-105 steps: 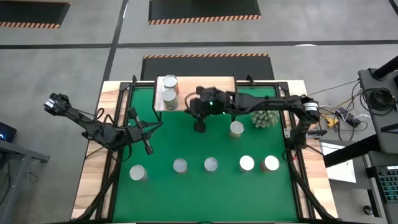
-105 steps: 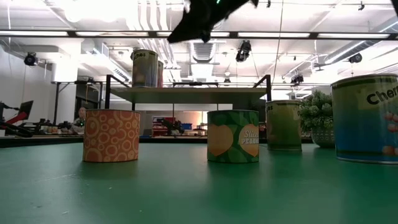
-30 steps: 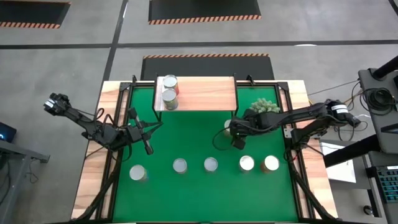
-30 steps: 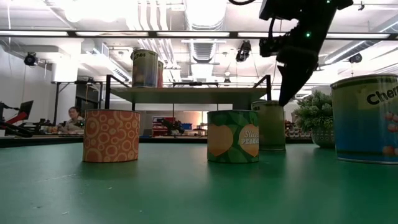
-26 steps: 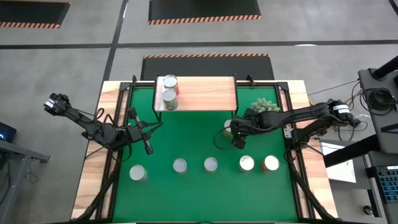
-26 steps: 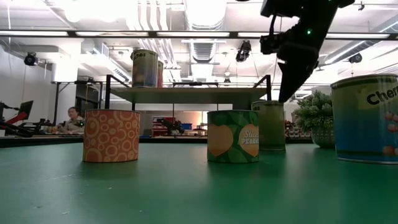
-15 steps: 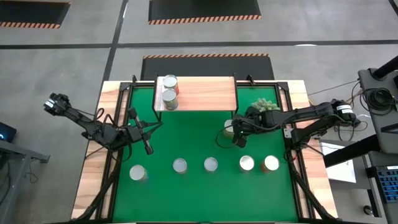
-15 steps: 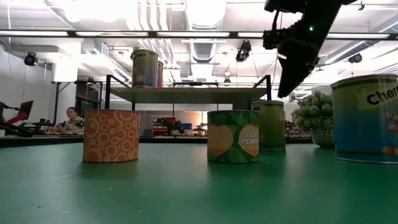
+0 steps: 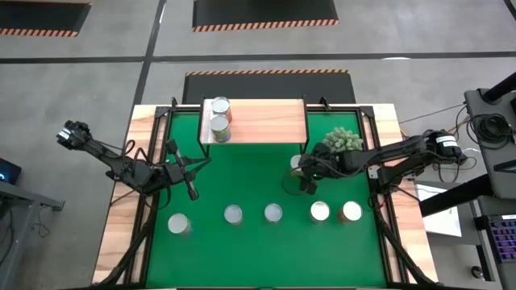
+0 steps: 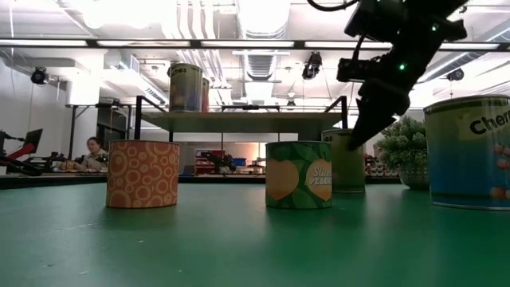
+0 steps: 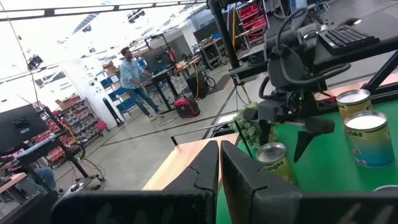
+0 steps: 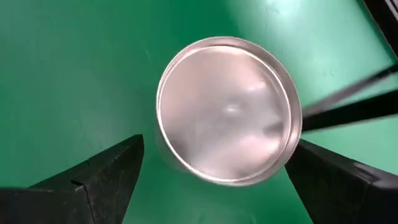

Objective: Pick and place cans onto a shelf
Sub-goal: Put the canned oranges on the shelf

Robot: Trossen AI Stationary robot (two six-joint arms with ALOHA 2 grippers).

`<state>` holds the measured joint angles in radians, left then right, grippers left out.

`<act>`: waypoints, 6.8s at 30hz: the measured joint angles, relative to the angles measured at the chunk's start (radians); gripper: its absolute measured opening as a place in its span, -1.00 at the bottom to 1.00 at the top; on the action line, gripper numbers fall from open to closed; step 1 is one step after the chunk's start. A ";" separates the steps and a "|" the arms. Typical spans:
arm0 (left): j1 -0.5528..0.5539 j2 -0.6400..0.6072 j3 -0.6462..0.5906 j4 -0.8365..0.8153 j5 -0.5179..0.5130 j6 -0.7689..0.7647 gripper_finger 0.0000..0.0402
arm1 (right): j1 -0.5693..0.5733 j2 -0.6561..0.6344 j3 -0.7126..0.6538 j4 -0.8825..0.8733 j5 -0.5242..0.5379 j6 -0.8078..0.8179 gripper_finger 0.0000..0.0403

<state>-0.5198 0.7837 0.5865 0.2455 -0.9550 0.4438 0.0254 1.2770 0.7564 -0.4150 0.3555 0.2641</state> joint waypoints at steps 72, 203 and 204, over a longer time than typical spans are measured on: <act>0.000 0.000 0.000 0.001 0.003 0.000 -1.00 | -0.336 0.432 0.926 -0.129 -0.547 -0.603 0.52; 0.000 0.000 0.000 -0.001 0.003 0.000 -1.00 | -0.310 0.221 0.628 0.343 -0.330 -0.401 -0.94; 0.000 0.000 0.000 0.000 0.003 0.000 -1.00 | -0.301 0.221 0.628 0.356 -0.330 -0.393 -0.94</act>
<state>-0.5198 0.7840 0.5865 0.2450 -0.9519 0.4442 -0.2758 1.4982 1.3846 -0.0585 0.0257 -0.1289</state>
